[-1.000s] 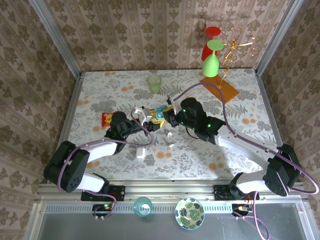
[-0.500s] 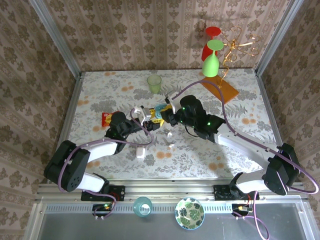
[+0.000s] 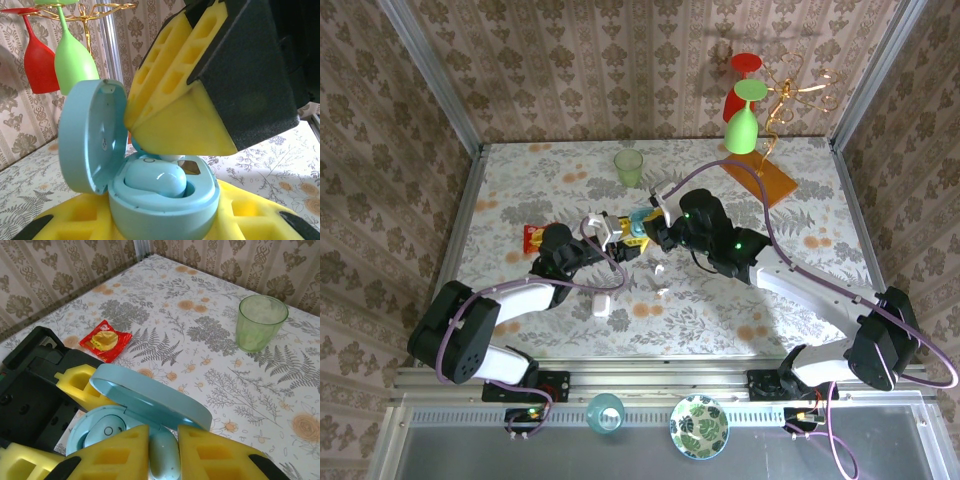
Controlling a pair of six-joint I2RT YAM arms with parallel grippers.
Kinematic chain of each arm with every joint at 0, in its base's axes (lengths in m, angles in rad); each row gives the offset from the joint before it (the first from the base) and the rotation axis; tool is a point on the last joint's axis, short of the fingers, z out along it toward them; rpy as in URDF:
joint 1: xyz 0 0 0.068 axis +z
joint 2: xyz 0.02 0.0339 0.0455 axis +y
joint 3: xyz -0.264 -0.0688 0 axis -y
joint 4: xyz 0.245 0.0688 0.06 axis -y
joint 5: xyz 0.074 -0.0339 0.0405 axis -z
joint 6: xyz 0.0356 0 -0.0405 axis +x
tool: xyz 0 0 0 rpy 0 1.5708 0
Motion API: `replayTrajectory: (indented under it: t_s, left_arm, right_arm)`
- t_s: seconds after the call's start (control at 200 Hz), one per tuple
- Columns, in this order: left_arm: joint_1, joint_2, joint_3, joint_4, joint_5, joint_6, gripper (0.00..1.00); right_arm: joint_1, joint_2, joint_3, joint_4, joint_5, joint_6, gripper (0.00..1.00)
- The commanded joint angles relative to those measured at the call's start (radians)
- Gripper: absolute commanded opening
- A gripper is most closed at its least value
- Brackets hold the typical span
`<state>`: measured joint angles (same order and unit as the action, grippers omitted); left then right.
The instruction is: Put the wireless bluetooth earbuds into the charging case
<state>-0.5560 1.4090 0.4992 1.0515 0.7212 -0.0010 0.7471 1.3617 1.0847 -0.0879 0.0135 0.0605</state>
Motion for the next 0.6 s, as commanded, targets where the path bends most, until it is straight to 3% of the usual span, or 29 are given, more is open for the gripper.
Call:
replayTrajectory:
  t_s: [0.0, 0.325, 0.595]
  left_arm:
    - [-0.009, -0.021, 0.015, 0.038, 0.013, -0.019, 0.25]
    - [-0.008, -0.019, 0.022, 0.042, 0.021, -0.024, 0.25]
    - [-0.009, -0.021, 0.019, 0.063, 0.023, -0.036, 0.25]
  right_arm:
    - [0.009, 0.012, 0.042, -0.034, 0.050, -0.045, 0.20]
    - [0.009, 0.014, 0.048, -0.044, 0.051, -0.065, 0.20]
    - [0.008, -0.011, 0.047, -0.032, -0.010, -0.033, 0.28]
